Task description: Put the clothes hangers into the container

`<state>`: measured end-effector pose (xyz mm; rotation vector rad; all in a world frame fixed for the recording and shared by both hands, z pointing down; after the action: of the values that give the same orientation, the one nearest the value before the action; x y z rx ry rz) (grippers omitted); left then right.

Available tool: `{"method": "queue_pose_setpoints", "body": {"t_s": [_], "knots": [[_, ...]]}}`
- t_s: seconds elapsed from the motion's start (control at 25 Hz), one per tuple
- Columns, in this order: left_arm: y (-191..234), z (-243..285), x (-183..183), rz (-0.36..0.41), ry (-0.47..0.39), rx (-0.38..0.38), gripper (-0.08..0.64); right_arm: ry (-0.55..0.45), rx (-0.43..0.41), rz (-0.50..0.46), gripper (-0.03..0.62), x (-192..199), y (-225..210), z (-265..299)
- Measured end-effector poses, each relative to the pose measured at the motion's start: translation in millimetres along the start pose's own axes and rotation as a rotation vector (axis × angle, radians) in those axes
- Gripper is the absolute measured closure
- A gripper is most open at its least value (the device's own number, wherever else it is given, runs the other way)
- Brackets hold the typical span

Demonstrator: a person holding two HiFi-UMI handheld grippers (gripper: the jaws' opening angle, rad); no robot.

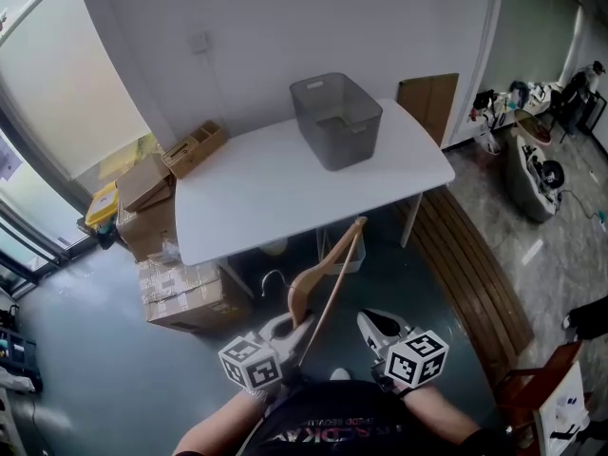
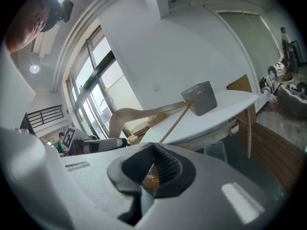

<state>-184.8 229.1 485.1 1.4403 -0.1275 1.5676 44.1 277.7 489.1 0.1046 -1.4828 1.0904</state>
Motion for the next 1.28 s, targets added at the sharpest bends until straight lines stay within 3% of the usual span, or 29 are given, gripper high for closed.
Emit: {"method": "queue_pose_setpoints", "body": {"t_s": [0.6,1.28], "knots": [[-9.3,8.6,-17.5,0.01,-0.019,-0.043,0.523,-0.023,-0.042,0.013,0.591,-17.0,-16.2,1.1],[66.5,64.8,-88.6,-0.003,-0.021,0.015,0.523,-0.043,0.057,0.022,0.591,-61.1,-56.4,72.1]]}}
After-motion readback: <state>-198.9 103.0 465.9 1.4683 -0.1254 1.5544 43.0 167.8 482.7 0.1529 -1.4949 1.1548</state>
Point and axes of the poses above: the fingertips, and each gripper's own axes: z forward along the fingers, y to its left, x out of its underside, the point moved 9 cm from there along -z, backward along the fingers, and after that the axes turned 15 degrees about -x, right-handed, at the moved point
